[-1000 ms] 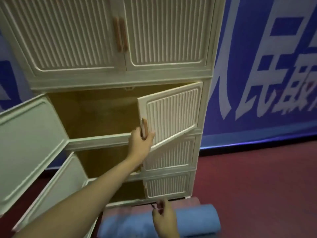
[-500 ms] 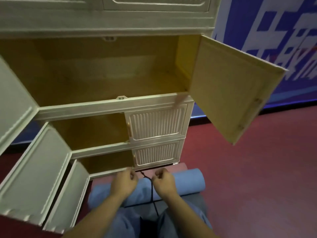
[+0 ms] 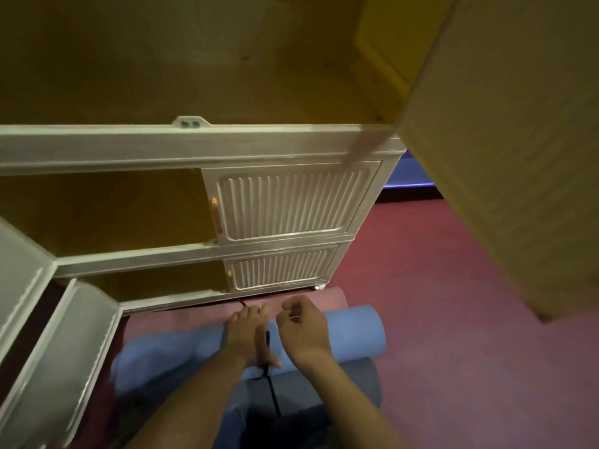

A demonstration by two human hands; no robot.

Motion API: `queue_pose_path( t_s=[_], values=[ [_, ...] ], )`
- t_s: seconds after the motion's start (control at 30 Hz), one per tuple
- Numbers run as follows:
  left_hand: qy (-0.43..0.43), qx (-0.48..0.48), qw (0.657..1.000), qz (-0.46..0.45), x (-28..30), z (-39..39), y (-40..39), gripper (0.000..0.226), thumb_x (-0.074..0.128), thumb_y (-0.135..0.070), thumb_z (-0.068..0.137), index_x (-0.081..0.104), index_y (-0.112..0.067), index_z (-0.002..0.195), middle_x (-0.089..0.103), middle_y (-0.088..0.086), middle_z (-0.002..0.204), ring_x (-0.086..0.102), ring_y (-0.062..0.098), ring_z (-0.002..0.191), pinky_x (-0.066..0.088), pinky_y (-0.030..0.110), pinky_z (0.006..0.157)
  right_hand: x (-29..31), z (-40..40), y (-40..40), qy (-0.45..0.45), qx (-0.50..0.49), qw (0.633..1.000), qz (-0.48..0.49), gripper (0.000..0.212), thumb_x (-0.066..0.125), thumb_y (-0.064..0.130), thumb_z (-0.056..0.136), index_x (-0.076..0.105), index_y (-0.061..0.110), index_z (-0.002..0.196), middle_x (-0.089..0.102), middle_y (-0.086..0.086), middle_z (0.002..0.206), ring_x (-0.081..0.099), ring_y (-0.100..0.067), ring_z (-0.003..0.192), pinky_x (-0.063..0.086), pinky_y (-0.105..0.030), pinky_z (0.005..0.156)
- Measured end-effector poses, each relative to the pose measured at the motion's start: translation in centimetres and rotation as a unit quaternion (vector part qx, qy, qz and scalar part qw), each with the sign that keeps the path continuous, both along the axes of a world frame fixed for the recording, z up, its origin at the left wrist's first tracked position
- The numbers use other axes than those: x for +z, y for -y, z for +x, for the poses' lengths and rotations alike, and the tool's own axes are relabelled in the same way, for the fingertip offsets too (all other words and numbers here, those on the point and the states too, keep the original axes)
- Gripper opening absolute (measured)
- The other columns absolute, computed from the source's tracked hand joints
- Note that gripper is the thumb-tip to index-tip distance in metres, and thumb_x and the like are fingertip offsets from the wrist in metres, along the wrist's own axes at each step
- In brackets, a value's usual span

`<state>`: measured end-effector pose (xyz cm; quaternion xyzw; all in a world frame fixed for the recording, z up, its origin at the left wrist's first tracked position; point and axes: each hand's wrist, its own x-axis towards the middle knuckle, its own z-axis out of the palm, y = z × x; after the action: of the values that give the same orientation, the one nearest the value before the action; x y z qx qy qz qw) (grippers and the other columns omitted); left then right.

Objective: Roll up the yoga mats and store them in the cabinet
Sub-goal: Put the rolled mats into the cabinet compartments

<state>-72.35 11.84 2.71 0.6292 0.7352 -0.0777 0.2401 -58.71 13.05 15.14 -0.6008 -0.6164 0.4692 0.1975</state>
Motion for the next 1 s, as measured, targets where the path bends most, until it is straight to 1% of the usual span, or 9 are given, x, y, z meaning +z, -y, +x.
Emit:
queue_pose_path(
  t_s=[0.1,0.23,0.43,0.53,0.6,0.7,0.83,0.9,1.0],
  values=[
    [-0.003,-0.059,0.998,0.015,-7.2,0.3,-0.7,0.126,0.043,-0.100,0.050,0.060,-0.010,0.137,0.056,0.013,0.123,0.061,0.041,0.105,0.043,0.056,0.096,-1.3,0.2,-0.2,-0.010,-0.007,0.999,0.035,0.009,0.062,0.009,0.092,0.061,0.019,0.094,0.063,0.009,0.081,0.060,-0.007,0.078,0.047,-0.019,0.075],
    [-0.037,-0.074,0.995,-0.047,-8.9,1.9,-1.9,0.126,0.064,-0.086,0.047,0.032,-0.028,0.155,0.045,0.003,0.149,0.044,0.033,0.131,0.029,0.056,0.110,-2.2,0.2,-1.6,-0.023,-0.004,0.999,0.031,0.008,0.061,0.010,0.092,0.064,0.015,0.097,0.067,0.006,0.083,0.063,-0.005,0.077,0.052,-0.022,0.075],
    [-0.010,-0.050,0.999,0.019,-5.7,2.0,-0.2,0.117,0.076,-0.072,0.047,0.037,-0.020,0.145,0.053,0.000,0.134,0.053,0.025,0.117,0.040,0.044,0.104,-1.9,0.3,-2.2,-0.018,-0.026,0.999,0.040,0.011,0.056,0.010,0.094,0.064,0.018,0.093,0.064,0.010,0.076,0.058,0.011,0.070,0.043,-0.007,0.062],
    [-0.008,-0.044,0.998,0.051,-3.8,-0.2,1.6,0.133,0.064,-0.087,0.047,0.027,-0.020,0.155,0.047,0.000,0.146,0.047,0.024,0.130,0.030,0.044,0.116,-1.0,-0.4,-0.6,-0.022,-0.014,0.997,0.066,0.022,0.058,0.009,0.092,0.060,0.029,0.085,0.063,0.012,0.073,0.060,0.006,0.075,0.043,-0.011,0.064],
    [-0.021,-0.028,0.998,0.053,-2.0,-1.0,2.5,0.141,0.052,-0.093,0.042,0.020,-0.022,0.160,0.035,-0.001,0.159,0.037,0.021,0.144,0.020,0.047,0.122,-0.5,-0.6,0.8,-0.030,-0.023,0.994,0.101,0.019,0.059,0.021,0.089,0.057,0.037,0.080,0.064,0.015,0.075,0.063,-0.003,0.077,0.052,-0.027,0.072],
    [-0.014,0.045,0.996,0.077,-0.8,-1.5,3.8,0.132,0.049,-0.090,0.046,0.025,-0.027,0.159,0.045,-0.005,0.152,0.043,0.017,0.138,0.032,0.043,0.115,1.0,0.0,3.2,-0.081,-0.037,0.984,0.155,0.009,0.055,0.032,0.085,0.062,0.030,0.080,0.067,0.014,0.078,0.064,-0.008,0.076,0.055,-0.037,0.072],
    [0.006,0.095,0.982,0.162,-1.2,-1.3,6.6,0.089,0.046,-0.079,0.071,0.059,-0.020,0.137,0.066,0.002,0.124,0.064,0.023,0.109,0.052,0.039,0.095,2.5,1.5,7.7,-0.093,0.016,0.976,0.199,0.010,0.057,0.026,0.087,0.066,0.026,0.090,0.068,0.013,0.084,0.065,-0.005,0.080,0.055,-0.034,0.072],
    [0.004,0.099,0.971,0.217,3.6,0.5,9.0,0.082,0.033,-0.069,0.086,0.070,-0.006,0.121,0.071,0.014,0.111,0.071,0.033,0.099,0.058,0.040,0.088,3.0,2.3,10.0,-0.089,0.060,0.970,0.216,0.013,0.057,0.028,0.087,0.067,0.024,0.093,0.068,0.013,0.089,0.065,-0.004,0.083,0.055,-0.031,0.075],
    [0.083,0.201,0.954,0.207,10.1,2.9,11.3,0.105,0.026,-0.075,0.071,0.049,-0.004,0.144,0.062,0.017,0.133,0.063,0.037,0.120,0.050,0.040,0.098,4.4,3.4,11.7,-0.093,0.081,0.963,0.238,0.013,0.056,0.028,0.086,0.067,0.024,0.091,0.068,0.014,0.089,0.065,-0.002,0.084,0.052,-0.023,0.077]
  ],
)
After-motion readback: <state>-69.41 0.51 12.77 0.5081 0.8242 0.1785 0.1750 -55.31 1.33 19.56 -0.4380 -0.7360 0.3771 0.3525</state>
